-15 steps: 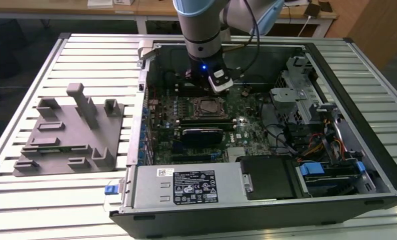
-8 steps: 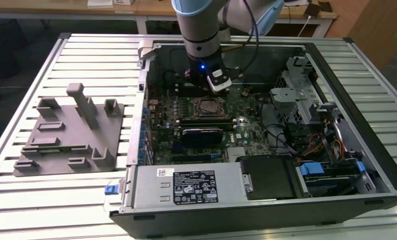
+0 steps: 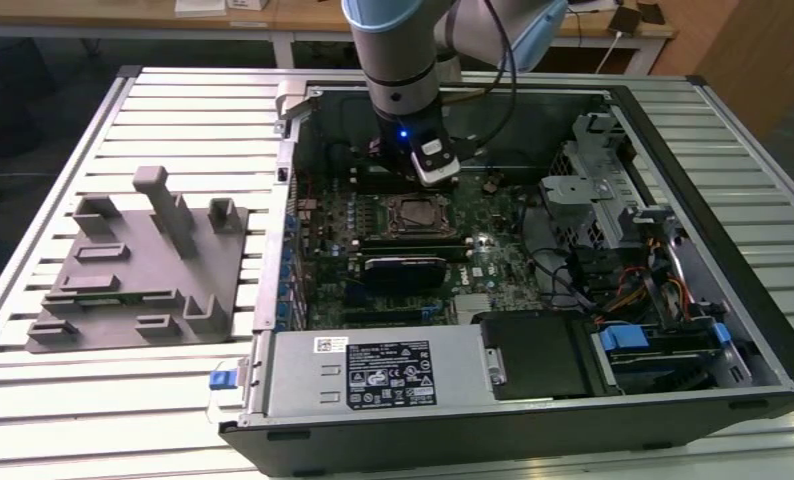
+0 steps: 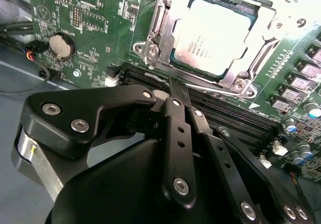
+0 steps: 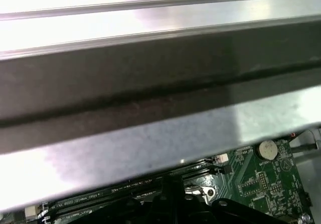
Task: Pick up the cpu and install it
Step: 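Install the first cpu locking lever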
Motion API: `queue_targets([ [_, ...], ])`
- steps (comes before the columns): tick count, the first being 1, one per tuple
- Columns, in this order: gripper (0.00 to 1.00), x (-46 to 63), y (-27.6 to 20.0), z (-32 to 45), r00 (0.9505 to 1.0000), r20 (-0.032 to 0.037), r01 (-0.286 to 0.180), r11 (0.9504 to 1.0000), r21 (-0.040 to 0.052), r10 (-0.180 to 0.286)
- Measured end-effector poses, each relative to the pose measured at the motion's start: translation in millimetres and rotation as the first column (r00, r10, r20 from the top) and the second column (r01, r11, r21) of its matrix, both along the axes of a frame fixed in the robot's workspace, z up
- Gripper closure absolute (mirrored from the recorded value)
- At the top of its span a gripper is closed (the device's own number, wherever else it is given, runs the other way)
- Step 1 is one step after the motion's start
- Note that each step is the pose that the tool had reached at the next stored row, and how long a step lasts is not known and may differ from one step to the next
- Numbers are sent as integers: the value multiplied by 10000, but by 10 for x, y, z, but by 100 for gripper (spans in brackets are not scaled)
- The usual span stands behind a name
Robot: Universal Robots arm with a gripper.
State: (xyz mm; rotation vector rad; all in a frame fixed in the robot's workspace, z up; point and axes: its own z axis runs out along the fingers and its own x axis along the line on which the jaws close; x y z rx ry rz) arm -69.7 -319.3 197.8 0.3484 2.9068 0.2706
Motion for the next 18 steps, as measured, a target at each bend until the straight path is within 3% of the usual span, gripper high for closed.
queue_targets([
  [4,89,-2,8,-8,9993,0,366,9993,-1,-366],
  [18,89,-29,33,-23,9957,9,932,9956,-27,-932],
])
